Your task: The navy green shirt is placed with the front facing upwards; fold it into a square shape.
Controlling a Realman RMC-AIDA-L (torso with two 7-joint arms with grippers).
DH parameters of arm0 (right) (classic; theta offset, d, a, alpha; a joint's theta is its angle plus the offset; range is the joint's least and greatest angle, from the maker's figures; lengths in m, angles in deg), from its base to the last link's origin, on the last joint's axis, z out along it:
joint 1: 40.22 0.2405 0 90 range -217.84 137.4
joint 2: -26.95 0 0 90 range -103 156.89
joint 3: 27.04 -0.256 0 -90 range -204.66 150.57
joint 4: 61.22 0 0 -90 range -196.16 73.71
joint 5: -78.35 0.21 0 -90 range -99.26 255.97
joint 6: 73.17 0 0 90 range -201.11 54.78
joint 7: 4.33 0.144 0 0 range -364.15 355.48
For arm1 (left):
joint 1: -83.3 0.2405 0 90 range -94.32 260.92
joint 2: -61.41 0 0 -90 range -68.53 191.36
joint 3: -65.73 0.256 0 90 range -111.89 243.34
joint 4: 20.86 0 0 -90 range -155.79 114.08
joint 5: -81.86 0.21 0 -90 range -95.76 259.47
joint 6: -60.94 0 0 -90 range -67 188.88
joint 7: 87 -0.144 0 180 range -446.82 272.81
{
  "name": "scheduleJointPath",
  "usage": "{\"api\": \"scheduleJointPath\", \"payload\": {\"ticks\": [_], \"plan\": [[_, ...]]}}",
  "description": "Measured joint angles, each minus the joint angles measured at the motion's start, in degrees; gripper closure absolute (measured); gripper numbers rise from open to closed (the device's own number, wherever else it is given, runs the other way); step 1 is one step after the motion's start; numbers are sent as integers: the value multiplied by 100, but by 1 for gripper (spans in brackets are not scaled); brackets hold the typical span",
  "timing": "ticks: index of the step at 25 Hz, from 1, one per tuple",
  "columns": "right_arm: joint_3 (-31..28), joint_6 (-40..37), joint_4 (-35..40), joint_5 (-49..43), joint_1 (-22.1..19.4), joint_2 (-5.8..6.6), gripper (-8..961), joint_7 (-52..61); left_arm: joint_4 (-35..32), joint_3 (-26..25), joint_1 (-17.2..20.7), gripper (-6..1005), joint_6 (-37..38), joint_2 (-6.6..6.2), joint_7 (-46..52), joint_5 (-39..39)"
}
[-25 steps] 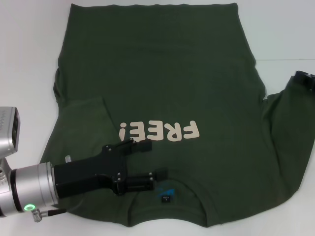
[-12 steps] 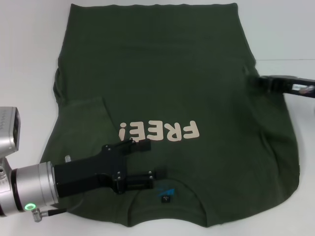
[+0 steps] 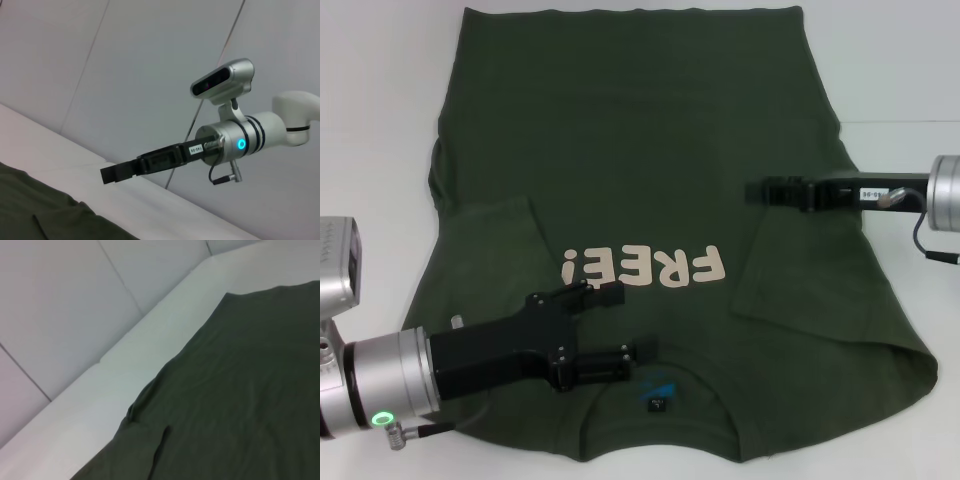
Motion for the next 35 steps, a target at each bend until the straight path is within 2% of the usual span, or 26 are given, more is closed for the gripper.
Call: {"api": "scheduleJointPath", "payload": {"ticks": [6, 10, 16, 21, 27, 35], "plan": [[-151, -117, 66, 5, -143, 63, 504, 143, 2, -64, 1, 53, -43, 0, 1, -5], [-529, -430, 68, 31, -223, 39, 424, 17, -2, -150, -3, 53, -45, -13, 107, -5], [-781, -786, 20, 157, -327, -3, 179, -135, -80, -398, 28, 54, -55, -56, 517, 24], [-734, -1033, -2, 135, -398, -106, 26, -172, -408, -445, 242, 56, -140, -94, 1026, 85], [-724, -1128, -3, 136, -510, -231, 31, -203, -932, -688, 581, 67, -355, -131, 1607, 251], [-762, -1047, -2, 146, -545, -241, 37, -145, -1397, -1296, 924, 66, -321, -164, 1986, 626]]}}
